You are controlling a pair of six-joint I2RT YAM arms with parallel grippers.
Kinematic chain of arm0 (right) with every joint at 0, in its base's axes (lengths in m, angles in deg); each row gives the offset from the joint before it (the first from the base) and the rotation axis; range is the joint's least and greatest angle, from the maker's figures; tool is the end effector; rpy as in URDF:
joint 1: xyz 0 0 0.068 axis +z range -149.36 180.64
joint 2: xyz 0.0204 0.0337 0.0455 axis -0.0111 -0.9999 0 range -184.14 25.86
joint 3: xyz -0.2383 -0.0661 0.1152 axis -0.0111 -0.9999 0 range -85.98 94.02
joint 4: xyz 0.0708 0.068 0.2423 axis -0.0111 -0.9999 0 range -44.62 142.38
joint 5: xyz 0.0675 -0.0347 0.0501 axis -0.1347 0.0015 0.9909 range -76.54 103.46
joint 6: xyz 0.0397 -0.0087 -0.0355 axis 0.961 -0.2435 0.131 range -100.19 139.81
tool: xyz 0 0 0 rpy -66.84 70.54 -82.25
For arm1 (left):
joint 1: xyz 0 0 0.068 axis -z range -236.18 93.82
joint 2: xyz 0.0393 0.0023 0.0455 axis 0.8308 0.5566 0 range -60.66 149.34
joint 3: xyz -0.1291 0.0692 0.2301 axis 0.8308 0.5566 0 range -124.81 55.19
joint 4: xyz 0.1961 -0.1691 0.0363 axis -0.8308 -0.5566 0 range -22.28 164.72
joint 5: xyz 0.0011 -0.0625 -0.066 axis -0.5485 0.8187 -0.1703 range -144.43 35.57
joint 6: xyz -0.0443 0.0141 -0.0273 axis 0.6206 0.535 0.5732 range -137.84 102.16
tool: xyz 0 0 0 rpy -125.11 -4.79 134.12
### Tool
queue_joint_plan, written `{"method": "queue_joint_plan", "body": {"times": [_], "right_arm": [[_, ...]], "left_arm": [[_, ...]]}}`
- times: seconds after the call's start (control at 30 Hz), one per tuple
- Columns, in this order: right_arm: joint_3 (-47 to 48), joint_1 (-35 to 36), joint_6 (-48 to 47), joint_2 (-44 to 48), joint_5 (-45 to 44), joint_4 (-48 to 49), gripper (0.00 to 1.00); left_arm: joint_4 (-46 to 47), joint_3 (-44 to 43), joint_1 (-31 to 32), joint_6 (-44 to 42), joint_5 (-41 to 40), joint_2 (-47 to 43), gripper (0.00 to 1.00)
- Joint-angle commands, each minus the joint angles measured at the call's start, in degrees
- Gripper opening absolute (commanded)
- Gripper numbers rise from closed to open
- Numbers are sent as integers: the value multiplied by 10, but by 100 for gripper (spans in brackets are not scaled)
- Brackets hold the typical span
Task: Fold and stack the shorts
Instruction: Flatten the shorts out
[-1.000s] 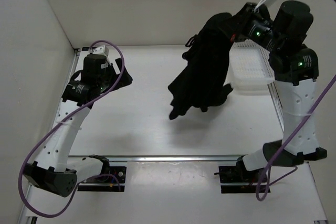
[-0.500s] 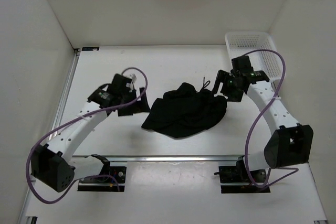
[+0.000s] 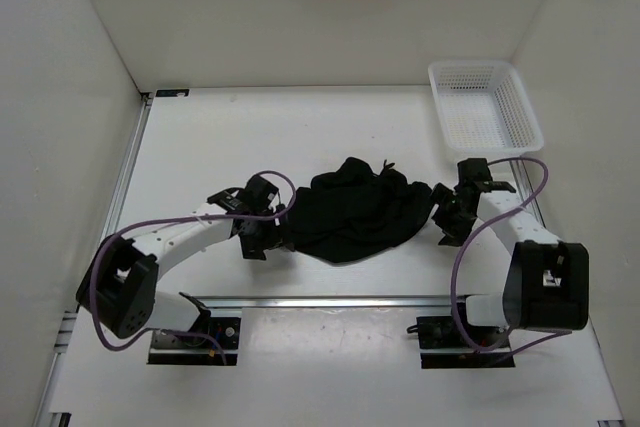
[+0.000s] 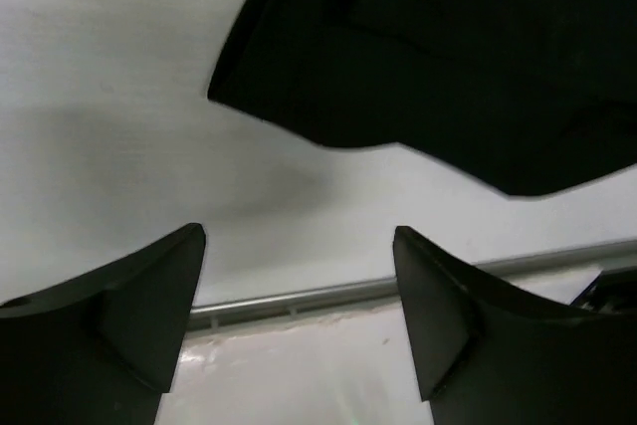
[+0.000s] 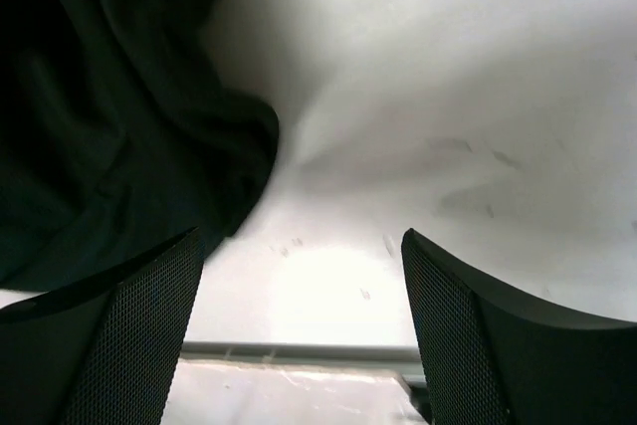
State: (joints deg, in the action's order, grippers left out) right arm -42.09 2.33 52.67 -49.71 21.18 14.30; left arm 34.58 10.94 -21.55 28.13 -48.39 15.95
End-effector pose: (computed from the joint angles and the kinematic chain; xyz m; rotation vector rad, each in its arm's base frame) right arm 0.2318 0.0117 0.1890 0.7262 2.7306 0.3318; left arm 0.1879 -0.1341 0.1854 -0.2675 2.9363 -0.4122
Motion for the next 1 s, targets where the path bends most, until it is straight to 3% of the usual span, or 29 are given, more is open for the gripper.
{"method": "queue_joint_plan", "body": {"times": [0.0,0.07,0.1,0.17,0.2,0.3,0.4,0.43,0.47,0.53,0.67,0.7,0.8,0.83,0.9,0.97], "right_arm": [[10,-4,3,-45,58,93,84],[17,-4,3,-66,70,115,84],[27,-4,3,-83,70,115,82],[36,-4,3,-100,75,132,81],[44,-4,-2,-106,75,132,81],[68,-4,-8,-139,75,144,75],[93,1,-13,-167,83,150,54],[99,2,-13,-167,83,150,42],[106,8,-13,-173,83,144,18],[136,14,-18,-173,76,122,2],[216,38,-18,-168,62,100,0],[243,38,-18,-168,62,94,0],[412,60,4,-218,95,60,0],[524,72,4,-249,103,30,0],[629,83,4,-278,103,7,0],[734,90,20,-278,154,6,0]], "left_arm": [[44,-36,2,15,-31,45,82],[50,-55,7,10,-39,76,74],[50,-60,7,10,-39,103,63],[50,-76,7,10,-54,134,49],[50,-81,7,4,-61,143,32],[50,-97,7,-1,-67,172,12],[50,-122,1,-13,-67,191,10],[50,-127,-7,-13,-74,191,10],[50,-137,-17,-19,-74,191,10],[44,-148,-39,-26,-74,184,10],[21,-205,-106,-61,-85,160,10],[6,-254,-124,-82,-85,160,10],[-47,-419,-197,-122,-85,179,10],[-87,-466,-226,-128,-85,194,10],[-121,-594,-250,-139,-85,200,10],[-158,-664,-269,-144,-79,200,10]]}}
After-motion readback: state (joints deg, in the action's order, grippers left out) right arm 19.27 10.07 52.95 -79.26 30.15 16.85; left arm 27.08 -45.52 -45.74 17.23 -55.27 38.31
